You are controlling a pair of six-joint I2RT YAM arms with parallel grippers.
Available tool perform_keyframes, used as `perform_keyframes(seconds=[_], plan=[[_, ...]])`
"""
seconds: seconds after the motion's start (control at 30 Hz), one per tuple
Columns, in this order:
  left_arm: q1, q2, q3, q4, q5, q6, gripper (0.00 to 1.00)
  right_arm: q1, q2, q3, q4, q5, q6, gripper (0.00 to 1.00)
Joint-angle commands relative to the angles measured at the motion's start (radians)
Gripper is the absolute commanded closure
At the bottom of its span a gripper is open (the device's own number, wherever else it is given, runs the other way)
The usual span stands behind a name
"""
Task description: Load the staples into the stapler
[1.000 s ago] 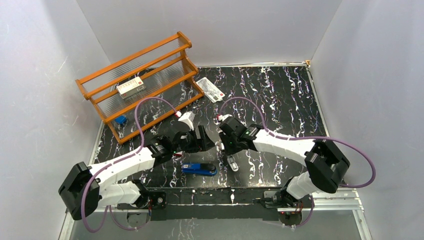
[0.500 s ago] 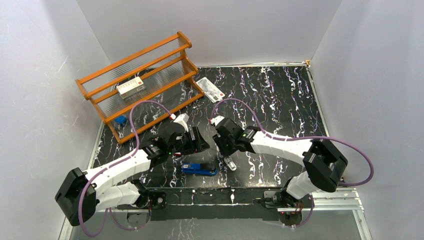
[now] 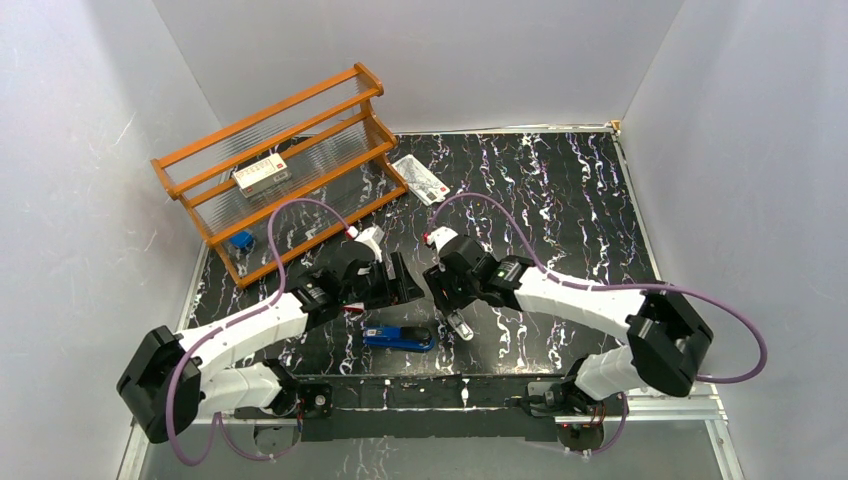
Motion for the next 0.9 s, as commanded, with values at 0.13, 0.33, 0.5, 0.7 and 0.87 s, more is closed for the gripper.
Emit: perform_keyframes(seconds=[0.13, 0.33, 0.5, 0.7, 0.87], plan=[[0.008, 0.054, 0.07, 0.019, 0.046, 0.018, 0.24, 0.004, -0.142, -0.017, 0.048, 0.075, 0.064, 0.28], [0.009, 0.142, 0.144, 0.028, 0.112, 0.082, 0.24, -0.008, -0.245, -0.08, -0.026, 0.109, 0.319, 0.28], [0.009, 0.227, 0.179, 0.121, 0.221, 0.088, 0.25, -0.018, -0.366, -0.119, -0.096, 0.089, 0.553, 0.33], [0.009, 0.311, 0.208, 0.133, 0.266, 0.113, 0.26, -0.029, -0.441, -0.281, -0.056, -0.001, 0.738, 0.58], [0.008, 0.327, 0.199, 0.158, 0.282, 0.128, 0.22, -0.036, -0.484, -0.4, 0.01, -0.076, 0.788, 0.58]])
